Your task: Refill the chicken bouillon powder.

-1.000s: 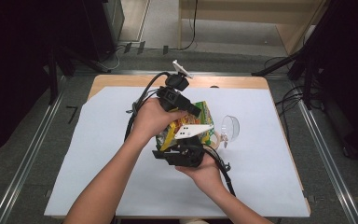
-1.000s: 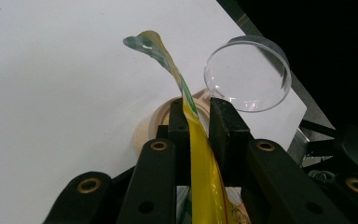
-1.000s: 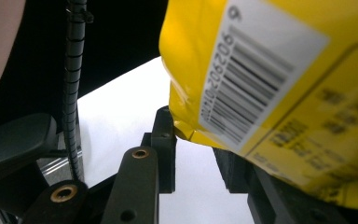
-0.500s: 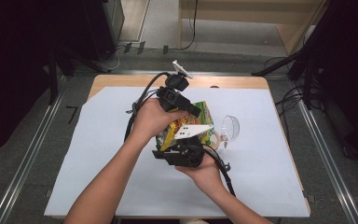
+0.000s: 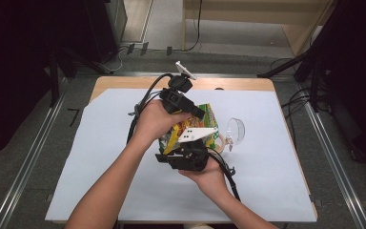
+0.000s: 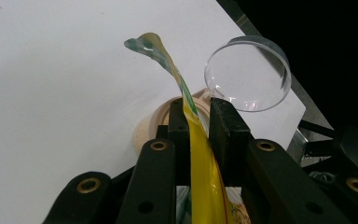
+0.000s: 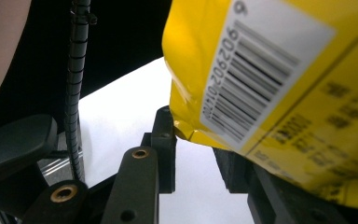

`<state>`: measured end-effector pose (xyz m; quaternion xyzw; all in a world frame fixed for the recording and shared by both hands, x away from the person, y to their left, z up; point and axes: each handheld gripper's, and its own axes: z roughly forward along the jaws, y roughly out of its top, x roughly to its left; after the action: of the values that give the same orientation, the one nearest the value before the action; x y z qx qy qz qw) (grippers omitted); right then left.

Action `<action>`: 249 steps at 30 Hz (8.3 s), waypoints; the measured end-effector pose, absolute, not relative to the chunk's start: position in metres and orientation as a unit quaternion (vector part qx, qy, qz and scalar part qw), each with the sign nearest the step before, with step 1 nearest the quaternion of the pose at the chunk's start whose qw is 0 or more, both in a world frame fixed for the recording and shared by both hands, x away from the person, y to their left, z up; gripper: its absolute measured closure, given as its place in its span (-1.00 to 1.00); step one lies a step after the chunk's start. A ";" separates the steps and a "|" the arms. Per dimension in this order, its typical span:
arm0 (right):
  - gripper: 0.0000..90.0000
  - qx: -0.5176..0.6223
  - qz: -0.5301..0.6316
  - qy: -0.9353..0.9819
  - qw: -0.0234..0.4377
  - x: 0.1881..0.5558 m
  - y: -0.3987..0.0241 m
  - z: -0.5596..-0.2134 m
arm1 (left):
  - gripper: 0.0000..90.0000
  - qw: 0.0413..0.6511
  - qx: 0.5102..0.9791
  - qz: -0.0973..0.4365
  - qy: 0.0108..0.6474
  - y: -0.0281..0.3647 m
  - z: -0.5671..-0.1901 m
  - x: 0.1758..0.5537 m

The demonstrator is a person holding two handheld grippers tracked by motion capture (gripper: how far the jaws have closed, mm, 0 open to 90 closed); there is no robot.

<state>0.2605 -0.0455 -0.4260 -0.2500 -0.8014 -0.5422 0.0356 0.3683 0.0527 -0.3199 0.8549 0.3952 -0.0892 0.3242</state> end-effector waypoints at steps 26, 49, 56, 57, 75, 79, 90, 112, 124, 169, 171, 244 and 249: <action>0.60 -0.250 -0.545 -0.799 0.034 0.262 -0.047 -0.425 | 0.75 0.313 0.866 -0.071 0.384 0.043 -0.314 0.362; 0.58 -0.251 -0.549 -0.797 0.033 0.259 -0.046 -0.422 | 0.75 0.312 0.864 -0.086 0.386 0.046 -0.315 0.369; 0.59 -0.248 -0.549 -0.797 0.033 0.258 -0.046 -0.421 | 0.74 0.314 0.862 -0.091 0.388 0.048 -0.316 0.370; 0.60 -0.248 -0.549 -0.798 0.032 0.258 -0.046 -0.421 | 0.74 0.314 0.862 -0.092 0.388 0.048 -0.316 0.371; 0.59 -0.245 -0.546 -0.801 0.024 0.257 -0.044 -0.425 | 0.74 0.322 0.862 -0.086 0.382 0.050 -0.318 0.366; 0.59 -0.244 -0.545 -0.802 0.026 0.257 -0.043 -0.426 | 0.74 0.322 0.863 -0.084 0.381 0.051 -0.318 0.364; 0.60 -0.243 -0.548 -0.800 0.025 0.255 -0.044 -0.424 | 0.74 0.321 0.863 -0.086 0.381 0.050 -0.316 0.365; 0.34 -0.224 -0.542 -0.810 0.018 0.250 -0.034 -0.435 | 0.75 0.349 0.857 -0.076 0.370 0.069 -0.324 0.351; 0.48 -0.221 -0.539 -0.813 0.008 0.246 -0.031 -0.441 | 0.77 0.360 0.853 -0.074 0.371 0.077 -0.328 0.346; 0.43 -0.240 -0.549 -0.800 0.025 0.263 -0.038 -0.417 | 0.74 0.314 0.878 -0.069 0.356 0.048 -0.307 0.372; 0.41 -0.239 -0.542 -0.805 0.033 0.263 -0.036 -0.420 | 0.74 0.314 0.880 -0.066 0.349 0.048 -0.309 0.370; 0.25 -0.193 -0.478 -0.854 -0.067 0.241 -0.056 -0.465 | 0.99 0.405 0.865 -0.094 0.280 0.127 -0.365 0.320; 0.23 -0.194 -0.481 -0.852 -0.067 0.241 -0.057 -0.463 | 0.99 0.420 0.855 -0.098 0.288 0.138 -0.365 0.321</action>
<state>0.2407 -0.0574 -0.4633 -0.1938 -0.8523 -0.4812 -0.0672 0.3207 0.1381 -0.3647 0.8551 0.2877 -0.0982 0.4199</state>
